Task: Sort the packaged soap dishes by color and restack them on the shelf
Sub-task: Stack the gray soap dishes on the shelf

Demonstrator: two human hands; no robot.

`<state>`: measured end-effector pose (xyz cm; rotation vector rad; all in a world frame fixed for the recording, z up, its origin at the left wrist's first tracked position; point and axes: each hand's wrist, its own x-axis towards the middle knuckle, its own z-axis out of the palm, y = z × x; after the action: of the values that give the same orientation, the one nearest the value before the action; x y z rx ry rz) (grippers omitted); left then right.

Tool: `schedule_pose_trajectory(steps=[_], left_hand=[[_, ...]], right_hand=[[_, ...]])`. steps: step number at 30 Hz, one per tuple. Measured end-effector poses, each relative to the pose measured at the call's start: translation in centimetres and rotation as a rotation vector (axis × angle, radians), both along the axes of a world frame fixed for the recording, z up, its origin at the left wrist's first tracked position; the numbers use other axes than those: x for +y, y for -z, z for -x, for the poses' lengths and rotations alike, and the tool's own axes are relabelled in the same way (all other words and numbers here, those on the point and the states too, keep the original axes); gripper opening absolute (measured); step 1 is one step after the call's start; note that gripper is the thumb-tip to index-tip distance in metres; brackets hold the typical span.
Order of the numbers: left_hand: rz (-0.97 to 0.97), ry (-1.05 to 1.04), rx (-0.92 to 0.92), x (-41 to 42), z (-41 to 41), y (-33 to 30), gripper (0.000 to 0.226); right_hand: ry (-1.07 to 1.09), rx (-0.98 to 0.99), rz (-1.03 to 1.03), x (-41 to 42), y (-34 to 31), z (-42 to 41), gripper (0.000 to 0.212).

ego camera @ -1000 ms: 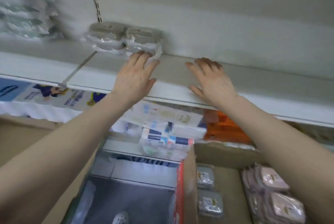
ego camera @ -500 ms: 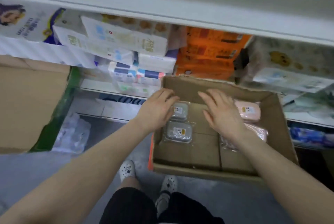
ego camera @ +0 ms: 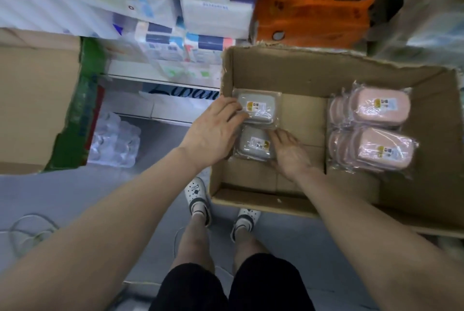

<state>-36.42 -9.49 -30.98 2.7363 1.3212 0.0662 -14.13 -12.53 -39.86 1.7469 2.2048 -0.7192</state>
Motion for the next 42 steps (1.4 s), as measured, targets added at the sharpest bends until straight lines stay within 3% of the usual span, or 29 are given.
schedule_pose_trajectory(steps=[5,8,11,16,20,23,31,35,39,42], left_hand=[[0.025,-0.006,0.036,0.3,-0.4,-0.2,0.046],[0.019,-0.009,0.057,0.6,-0.8,-0.3,0.047],[0.002,0.002,0.090,0.7,-1.4,-0.5,0.048],[-0.059,0.084,0.237,1.2,-2.9,-0.9,0.043],[0.057,0.062,0.360,3.2,-6.6,0.1,0.049],[0.196,-0.047,0.452,5.7,-9.0,2.6,0.062],[0.359,-0.237,0.542,9.6,-10.8,9.9,0.085],[0.326,-0.259,0.513,9.5,-10.9,10.7,0.077],[0.377,-0.294,0.434,9.4,-10.8,9.7,0.079],[0.354,-0.301,0.361,9.4,-10.3,8.3,0.093]], right_hand=[[0.097,-0.076,0.150,-1.4,-0.9,-2.7,0.101],[0.319,-0.138,0.216,-1.8,-1.5,-5.2,0.105],[0.533,-0.070,0.253,-1.4,-1.6,-5.9,0.104],[0.262,-0.073,0.117,-0.8,-2.4,-5.6,0.069],[-0.068,-0.179,0.011,0.2,-2.1,-7.0,0.096],[-0.273,-0.194,0.009,1.2,-1.4,-7.9,0.100],[-0.298,-0.206,0.104,2.4,0.7,-9.9,0.103],[-0.463,-0.269,0.011,2.4,1.8,-10.3,0.109],[-0.604,-0.247,-0.050,3.0,2.0,-10.1,0.087],[-0.508,-0.192,-0.085,2.7,1.4,-10.1,0.074]])
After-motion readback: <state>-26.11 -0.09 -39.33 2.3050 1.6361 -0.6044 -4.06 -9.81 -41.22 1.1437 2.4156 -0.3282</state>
